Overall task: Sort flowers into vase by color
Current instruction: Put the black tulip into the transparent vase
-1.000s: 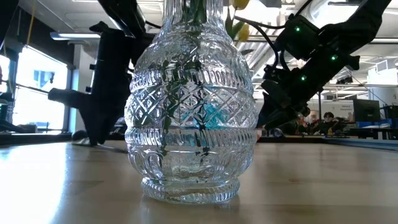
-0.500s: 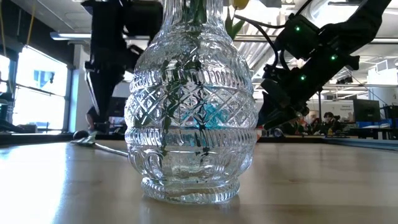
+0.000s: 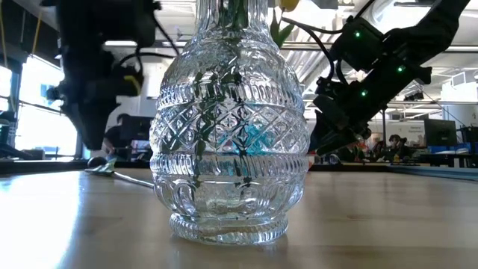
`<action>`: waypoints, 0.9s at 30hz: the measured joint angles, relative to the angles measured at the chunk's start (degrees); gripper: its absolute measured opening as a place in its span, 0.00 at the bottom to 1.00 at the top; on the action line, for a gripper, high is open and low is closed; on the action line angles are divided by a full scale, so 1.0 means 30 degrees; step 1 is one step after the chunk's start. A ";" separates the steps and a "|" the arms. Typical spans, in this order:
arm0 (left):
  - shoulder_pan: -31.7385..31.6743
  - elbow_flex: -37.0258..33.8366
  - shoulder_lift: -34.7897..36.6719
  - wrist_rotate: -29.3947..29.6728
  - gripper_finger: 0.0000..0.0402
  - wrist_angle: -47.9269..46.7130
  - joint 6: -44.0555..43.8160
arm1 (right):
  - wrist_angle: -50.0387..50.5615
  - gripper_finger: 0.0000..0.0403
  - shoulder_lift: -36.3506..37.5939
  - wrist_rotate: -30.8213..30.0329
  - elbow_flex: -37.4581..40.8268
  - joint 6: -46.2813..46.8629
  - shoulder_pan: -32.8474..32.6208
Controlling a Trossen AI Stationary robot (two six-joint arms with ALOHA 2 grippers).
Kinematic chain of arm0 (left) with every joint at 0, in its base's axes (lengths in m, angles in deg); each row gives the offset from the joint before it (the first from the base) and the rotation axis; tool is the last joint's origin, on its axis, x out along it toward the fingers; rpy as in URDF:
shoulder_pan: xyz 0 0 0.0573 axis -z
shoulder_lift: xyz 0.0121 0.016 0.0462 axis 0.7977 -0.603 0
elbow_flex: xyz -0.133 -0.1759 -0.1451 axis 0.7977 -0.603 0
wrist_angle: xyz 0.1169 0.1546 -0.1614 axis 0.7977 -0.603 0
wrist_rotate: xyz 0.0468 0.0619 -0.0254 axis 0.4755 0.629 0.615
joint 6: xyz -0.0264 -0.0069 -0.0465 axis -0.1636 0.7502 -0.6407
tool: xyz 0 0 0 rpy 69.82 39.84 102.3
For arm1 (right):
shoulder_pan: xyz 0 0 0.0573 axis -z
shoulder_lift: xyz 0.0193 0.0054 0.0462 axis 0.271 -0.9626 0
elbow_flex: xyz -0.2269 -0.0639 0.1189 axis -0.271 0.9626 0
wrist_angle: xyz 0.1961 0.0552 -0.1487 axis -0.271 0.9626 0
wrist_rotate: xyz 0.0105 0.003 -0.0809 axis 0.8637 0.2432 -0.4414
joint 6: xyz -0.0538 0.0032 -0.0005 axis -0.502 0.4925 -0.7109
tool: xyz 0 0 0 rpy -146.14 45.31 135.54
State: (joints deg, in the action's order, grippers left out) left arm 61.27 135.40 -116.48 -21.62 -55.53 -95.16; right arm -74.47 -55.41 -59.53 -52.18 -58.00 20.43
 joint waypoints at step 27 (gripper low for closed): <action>-0.4430 -0.4389 0.0425 0.4588 0.66 0.6169 -0.6753 | -0.0803 0.65 0.0000 -0.0066 0.0000 -0.0087 0.0000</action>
State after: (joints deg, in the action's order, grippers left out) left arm 47.98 122.23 -115.21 -7.85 -37.02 -115.42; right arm -76.88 -55.41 -59.73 -52.18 -58.26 20.43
